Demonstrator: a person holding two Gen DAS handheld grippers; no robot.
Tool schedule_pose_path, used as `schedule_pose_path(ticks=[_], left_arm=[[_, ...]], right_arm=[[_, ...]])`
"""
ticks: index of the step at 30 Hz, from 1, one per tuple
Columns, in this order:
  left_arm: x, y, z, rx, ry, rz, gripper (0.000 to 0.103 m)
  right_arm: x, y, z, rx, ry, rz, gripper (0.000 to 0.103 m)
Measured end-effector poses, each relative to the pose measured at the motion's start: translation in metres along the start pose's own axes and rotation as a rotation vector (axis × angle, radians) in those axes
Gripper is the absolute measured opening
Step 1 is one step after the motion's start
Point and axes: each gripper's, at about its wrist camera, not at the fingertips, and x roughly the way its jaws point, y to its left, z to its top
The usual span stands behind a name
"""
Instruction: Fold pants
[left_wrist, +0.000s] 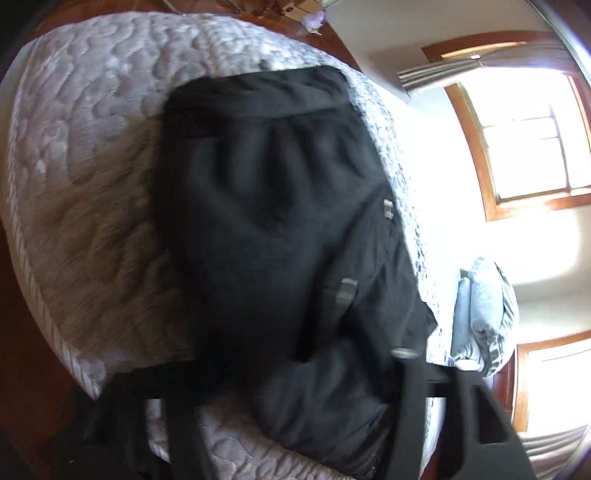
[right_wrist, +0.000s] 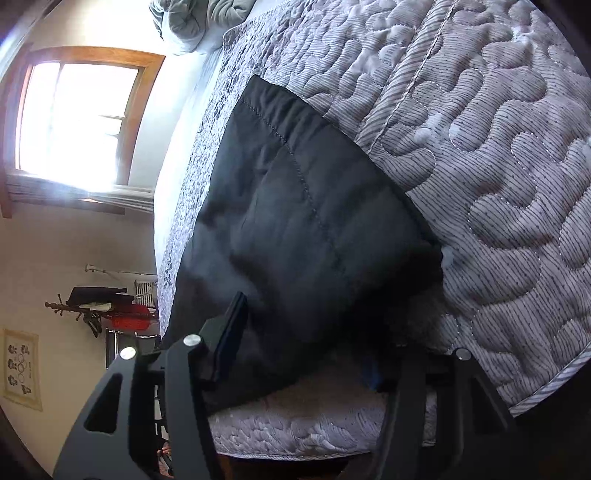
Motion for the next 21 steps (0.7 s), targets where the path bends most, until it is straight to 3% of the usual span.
schedule_pose_path(ticks=[4, 7, 10, 16, 21], left_arm=[[-0.004, 0.008, -0.001, 0.013, 0.002, -0.036, 0.029], [-0.010, 0.003, -0.005, 0.047, -0.019, -0.031, 0.022], [-0.009, -0.005, -0.007, 0.057, -0.033, -0.027, 0.017], [-0.006, -0.025, -0.017, 0.072, -0.031, -0.041, 0.016], [0.017, -0.049, -0.040, 0.112, 0.024, -0.071, 0.016]], right_arm=[[0.004, 0.003, 0.004, 0.005, -0.009, -0.012, 0.060], [0.008, 0.013, 0.006, -0.054, -0.018, -0.035, 0.025], [0.008, 0.023, 0.012, -0.081, -0.027, -0.020, 0.012], [-0.024, 0.067, 0.025, -0.235, -0.093, 0.003, 0.008], [-0.048, 0.066, 0.045, -0.236, -0.165, -0.063, 0.008]])
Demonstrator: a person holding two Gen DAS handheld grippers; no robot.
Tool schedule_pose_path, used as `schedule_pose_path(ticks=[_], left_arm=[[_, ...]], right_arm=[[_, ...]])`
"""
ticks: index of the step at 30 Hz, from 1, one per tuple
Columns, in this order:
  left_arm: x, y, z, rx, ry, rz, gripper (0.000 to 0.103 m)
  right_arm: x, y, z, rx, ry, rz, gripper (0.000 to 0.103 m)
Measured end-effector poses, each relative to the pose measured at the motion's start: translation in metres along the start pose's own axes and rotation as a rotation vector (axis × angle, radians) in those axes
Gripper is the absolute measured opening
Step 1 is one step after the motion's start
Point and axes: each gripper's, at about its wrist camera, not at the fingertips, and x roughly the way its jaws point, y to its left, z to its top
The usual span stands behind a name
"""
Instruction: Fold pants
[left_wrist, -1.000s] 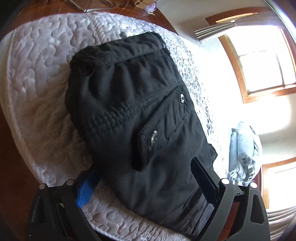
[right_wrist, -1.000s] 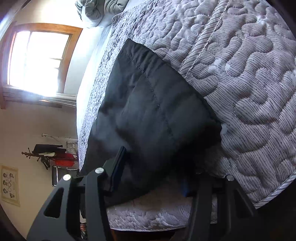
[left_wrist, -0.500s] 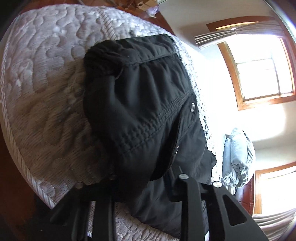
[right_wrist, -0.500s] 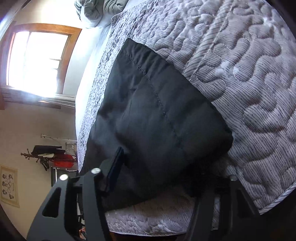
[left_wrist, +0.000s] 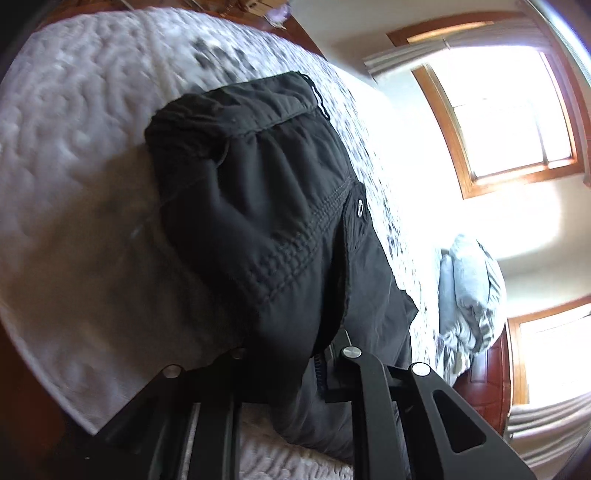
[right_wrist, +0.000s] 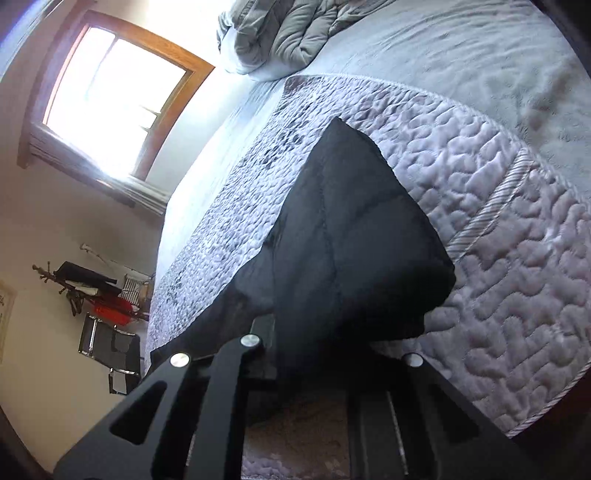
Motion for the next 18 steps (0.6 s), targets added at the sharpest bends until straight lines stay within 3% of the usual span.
schedule_pose_path(ticks=[3, 7, 13, 16, 18], left_arm=[[0.014, -0.008, -0.007, 0.022, -0.004, 0.005, 0.016], [0.015, -0.008, -0.002, 0.016, -0.010, 0.004, 0.016], [0.009, -0.014, -0.001, 0.073, -0.005, 0.048, 0.017], [0.009, -0.018, -0.001, 0.091, -0.011, 0.066, 0.019], [0.008, -0.023, -0.001, 0.096, -0.014, 0.074, 0.021]], right_arm=[[0.008, -0.021, 0.002, 0.034, 0.024, -0.074, 0.008], [0.020, -0.045, -0.004, 0.089, 0.054, -0.082, 0.008], [0.026, -0.045, -0.009, 0.086, 0.050, -0.114, 0.009], [0.028, -0.055, -0.010, 0.169, 0.065, -0.124, 0.032], [0.029, -0.066, -0.013, 0.224, 0.062, -0.091, 0.032]])
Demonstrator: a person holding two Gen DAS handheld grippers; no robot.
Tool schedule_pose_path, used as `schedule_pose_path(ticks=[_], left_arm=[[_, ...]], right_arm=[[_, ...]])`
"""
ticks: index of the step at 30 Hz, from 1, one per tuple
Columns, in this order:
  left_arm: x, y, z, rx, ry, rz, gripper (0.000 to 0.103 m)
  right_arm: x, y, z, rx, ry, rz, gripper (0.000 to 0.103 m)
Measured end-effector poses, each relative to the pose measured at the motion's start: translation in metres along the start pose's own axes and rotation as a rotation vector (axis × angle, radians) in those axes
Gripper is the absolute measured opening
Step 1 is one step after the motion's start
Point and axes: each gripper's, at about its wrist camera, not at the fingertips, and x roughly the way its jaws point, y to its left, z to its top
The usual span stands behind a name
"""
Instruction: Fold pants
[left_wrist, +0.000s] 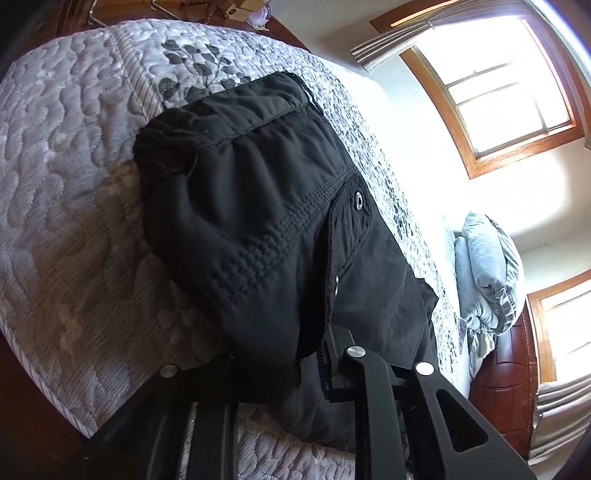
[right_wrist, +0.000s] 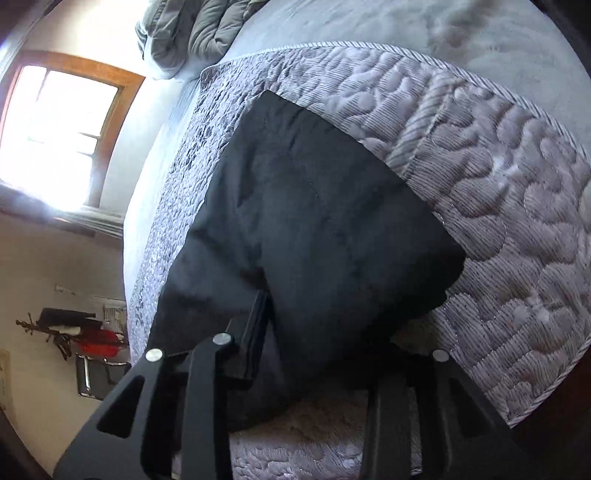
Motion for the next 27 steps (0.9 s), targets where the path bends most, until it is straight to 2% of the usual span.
schedule_pose_path(ticks=[3, 5, 8, 9, 10, 13, 16, 18, 27], left_arm=[[-0.002, 0.001, 0.000, 0.008, -0.003, 0.019, 0.024], [-0.006, 0.002, -0.003, 0.026, -0.016, 0.051, 0.027], [-0.017, -0.008, -0.005, 0.077, -0.061, 0.156, 0.056], [-0.023, -0.014, -0.005, 0.104, -0.083, 0.199, 0.072], [-0.027, -0.018, -0.006, 0.126, -0.103, 0.226, 0.080], [-0.039, -0.038, -0.011, 0.231, -0.145, 0.312, 0.093], [-0.046, -0.056, -0.018, 0.331, -0.147, 0.369, 0.099], [-0.047, -0.068, -0.024, 0.381, -0.132, 0.396, 0.099], [-0.054, -0.087, -0.051, 0.487, -0.096, 0.392, 0.099]], right_arm=[[0.003, -0.012, -0.001, 0.059, 0.002, 0.036, 0.030], [0.002, -0.010, -0.002, 0.053, -0.004, 0.048, 0.019], [-0.003, 0.008, -0.003, -0.022, -0.032, -0.003, 0.012], [-0.006, 0.018, -0.004, -0.065, -0.047, -0.040, 0.011], [-0.008, 0.030, -0.006, -0.114, -0.065, -0.079, 0.011], [-0.017, 0.070, -0.016, -0.276, -0.137, -0.189, 0.010], [-0.023, 0.110, -0.032, -0.418, -0.200, -0.265, 0.010], [-0.026, 0.133, -0.045, -0.508, -0.230, -0.296, 0.010], [-0.019, 0.224, -0.105, -0.769, -0.278, -0.297, 0.011]])
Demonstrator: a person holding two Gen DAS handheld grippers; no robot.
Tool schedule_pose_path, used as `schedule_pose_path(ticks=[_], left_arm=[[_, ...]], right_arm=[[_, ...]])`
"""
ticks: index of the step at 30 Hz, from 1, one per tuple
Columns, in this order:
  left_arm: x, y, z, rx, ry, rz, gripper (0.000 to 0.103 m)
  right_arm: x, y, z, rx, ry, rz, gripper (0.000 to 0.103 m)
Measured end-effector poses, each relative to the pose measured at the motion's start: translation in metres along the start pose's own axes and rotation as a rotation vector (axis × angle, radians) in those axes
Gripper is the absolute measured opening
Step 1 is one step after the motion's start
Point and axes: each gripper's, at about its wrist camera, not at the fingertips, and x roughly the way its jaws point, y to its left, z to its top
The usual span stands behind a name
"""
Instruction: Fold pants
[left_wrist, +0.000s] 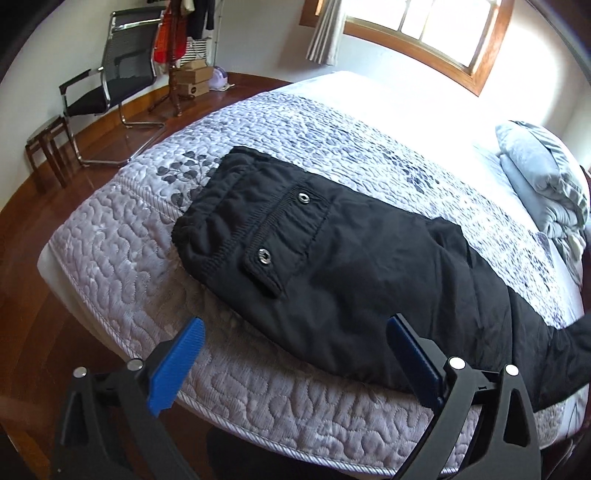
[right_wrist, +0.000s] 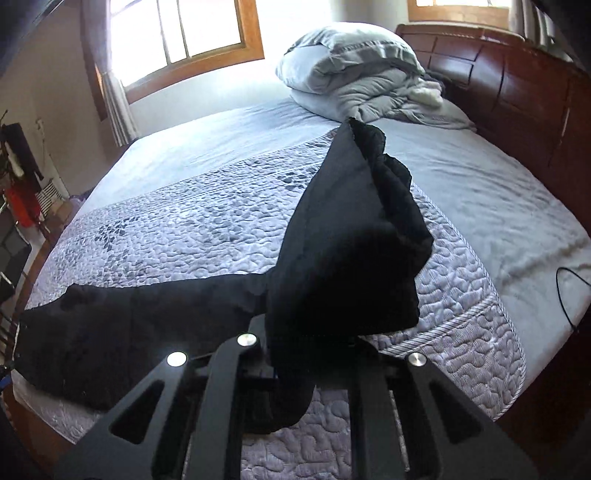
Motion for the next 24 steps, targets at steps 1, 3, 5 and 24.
schedule_pose_path(ticks=[1, 3, 5, 24], left_arm=[[-0.001, -0.003, -0.001, 0.010, -0.001, -0.002, 0.099], [-0.006, -0.010, -0.004, 0.034, -0.008, -0.004, 0.099], [-0.007, -0.014, -0.006, 0.057, -0.010, -0.014, 0.099], [-0.009, -0.009, -0.017, 0.039, 0.018, -0.045, 0.099]], right_arm=[[-0.001, 0.012, 0.002, -0.030, -0.005, 0.001, 0.011], [-0.004, 0.033, 0.002, -0.097, -0.014, -0.013, 0.011], [-0.006, 0.057, -0.001, -0.172, -0.024, -0.018, 0.012], [0.049, 0.207, -0.082, -0.617, 0.097, 0.003, 0.012]])
